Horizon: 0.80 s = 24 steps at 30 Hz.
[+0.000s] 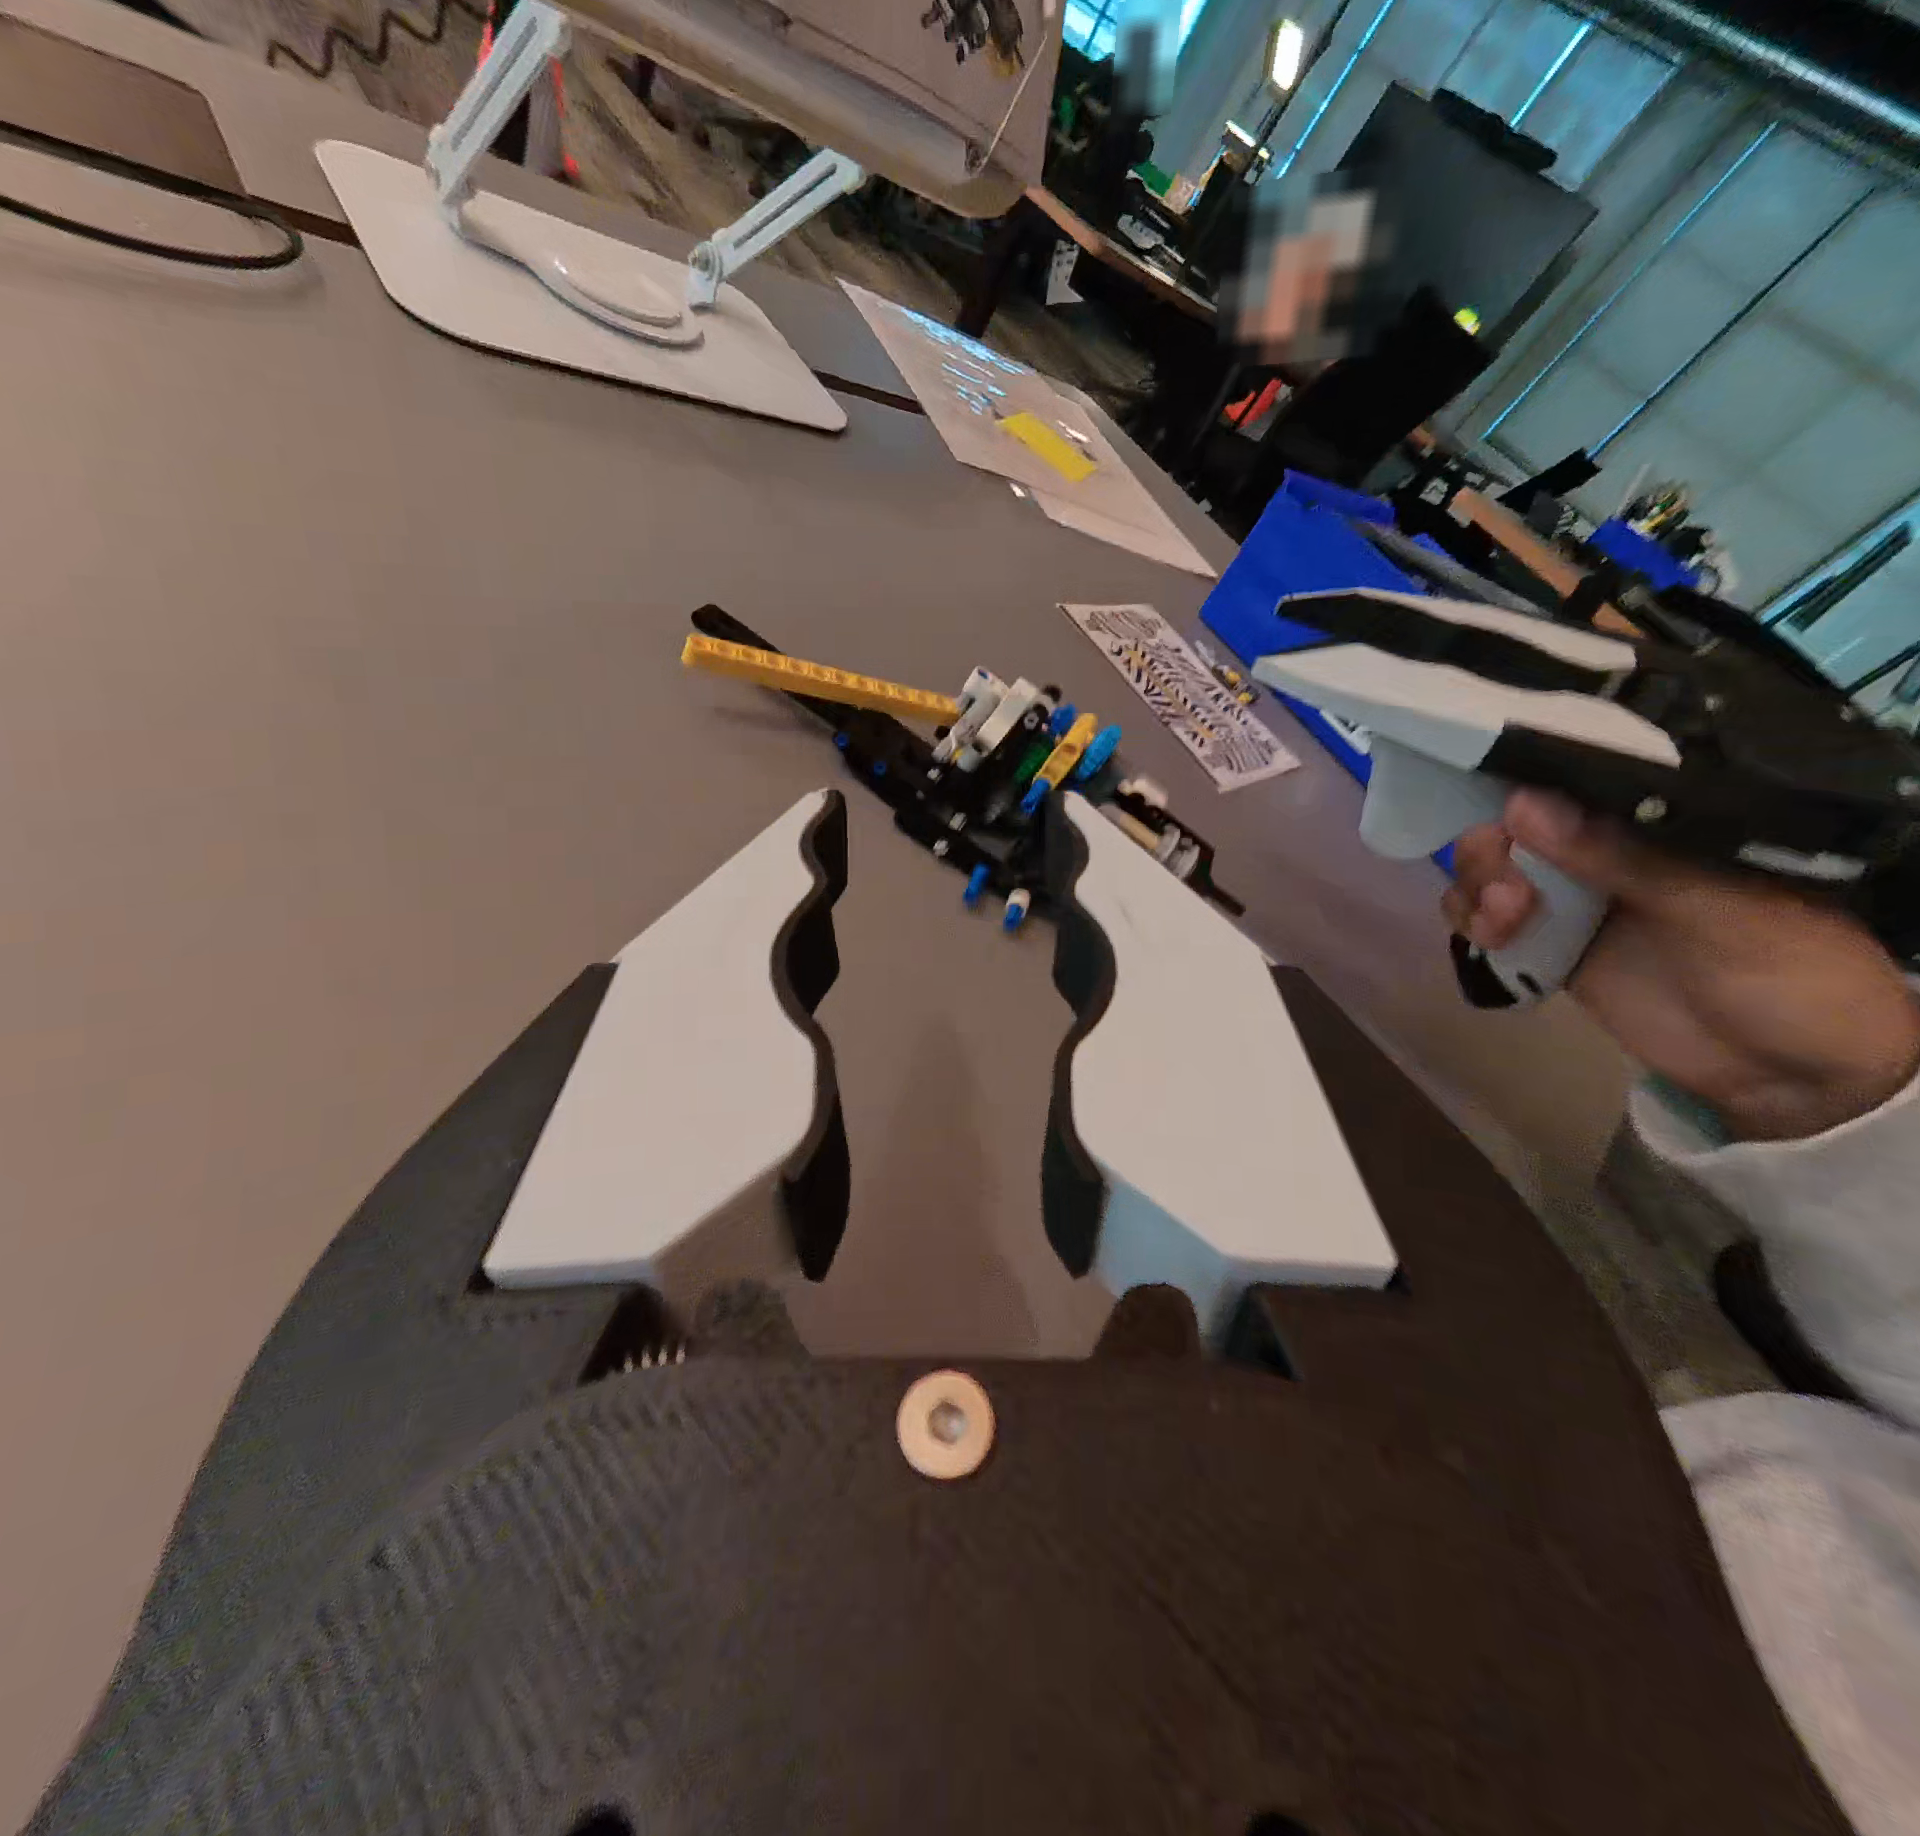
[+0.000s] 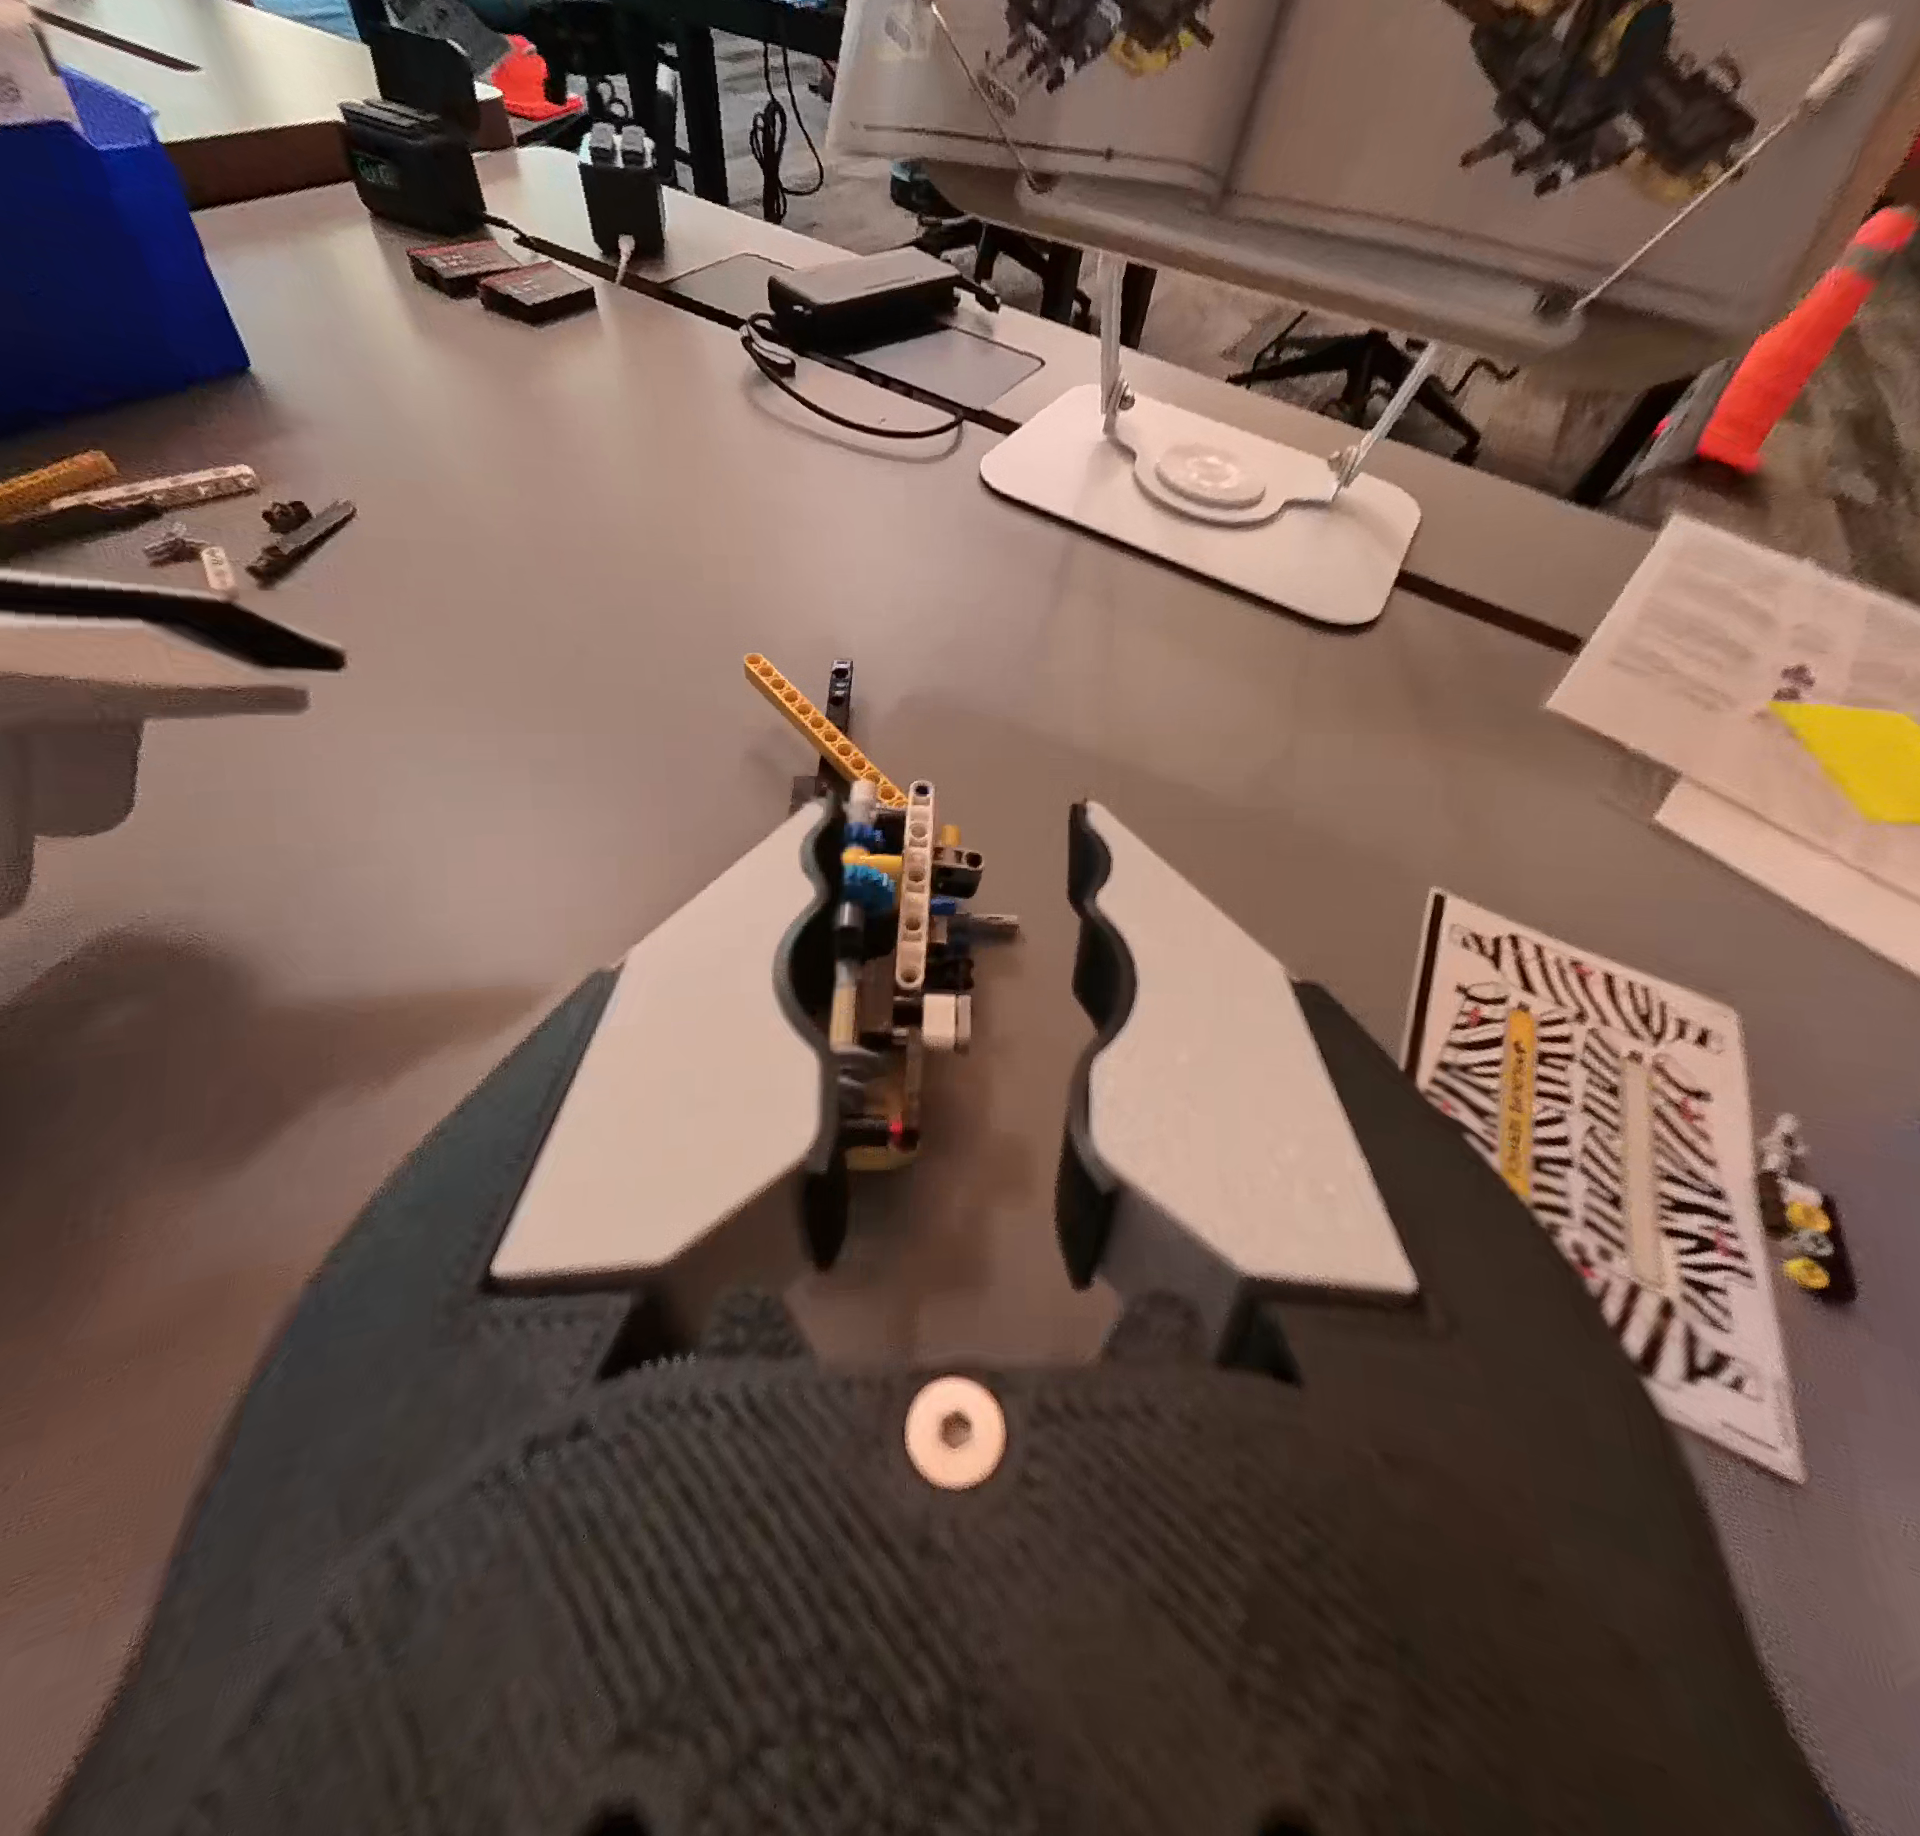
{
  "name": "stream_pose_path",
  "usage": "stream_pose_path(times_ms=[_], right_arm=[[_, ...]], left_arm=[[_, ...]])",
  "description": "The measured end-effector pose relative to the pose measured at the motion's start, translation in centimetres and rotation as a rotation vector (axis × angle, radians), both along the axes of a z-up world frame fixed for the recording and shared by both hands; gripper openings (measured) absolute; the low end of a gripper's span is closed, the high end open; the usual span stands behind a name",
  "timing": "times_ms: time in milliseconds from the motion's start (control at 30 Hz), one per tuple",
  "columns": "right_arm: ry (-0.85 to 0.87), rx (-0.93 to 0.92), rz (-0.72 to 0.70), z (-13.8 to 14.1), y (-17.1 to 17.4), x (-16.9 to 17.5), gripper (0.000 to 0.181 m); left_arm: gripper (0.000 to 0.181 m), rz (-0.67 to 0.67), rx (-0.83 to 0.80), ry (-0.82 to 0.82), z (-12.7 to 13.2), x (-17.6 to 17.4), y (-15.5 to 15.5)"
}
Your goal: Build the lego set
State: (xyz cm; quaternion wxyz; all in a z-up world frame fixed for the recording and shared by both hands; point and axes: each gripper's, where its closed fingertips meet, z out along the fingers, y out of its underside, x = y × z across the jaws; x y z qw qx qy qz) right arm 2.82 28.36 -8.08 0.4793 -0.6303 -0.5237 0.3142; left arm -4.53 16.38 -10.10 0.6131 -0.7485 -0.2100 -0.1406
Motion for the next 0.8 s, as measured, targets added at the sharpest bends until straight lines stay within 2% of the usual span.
stream_pose_path(times_ms=[67, 167, 333, 533, 700, 800], right_arm=[[-0.028, -0.006, -0.014, -0.6, -0.1, -0.2, 0.044], [-0.112, 0.047, -0.040, -1.9, -0.1, -0.4, 0.045], [-0.230, 0.056, -0.040, -4.0, -1.6, -1.7, 0.047], [-0.394, 0.090, -0.037, -6.5, -1.5, -2.3, 0.050], [-0.421, 0.001, 0.032, -7.2, -1.6, -2.5, 0.044], [-0.429, -0.050, 0.060, -7.2, -1.0, -2.4, 0.047]], left_arm=[[0.034, -0.005, 0.039, -0.001, 0.6, 0.0, -0.8], [0.029, -0.009, 0.156, -0.083, 2.9, -0.8, -2.1], [0.025, 0.052, 0.151, -0.100, 1.7, -3.2, -3.4], [0.028, 0.002, 0.111, -0.148, 0.8, -2.9, -3.0], [0.028, -0.007, 0.092, -0.121, 0.5, -2.4, -2.7], [0.028, -0.017, 0.074, -0.130, 0.0, -2.1, -2.4]])
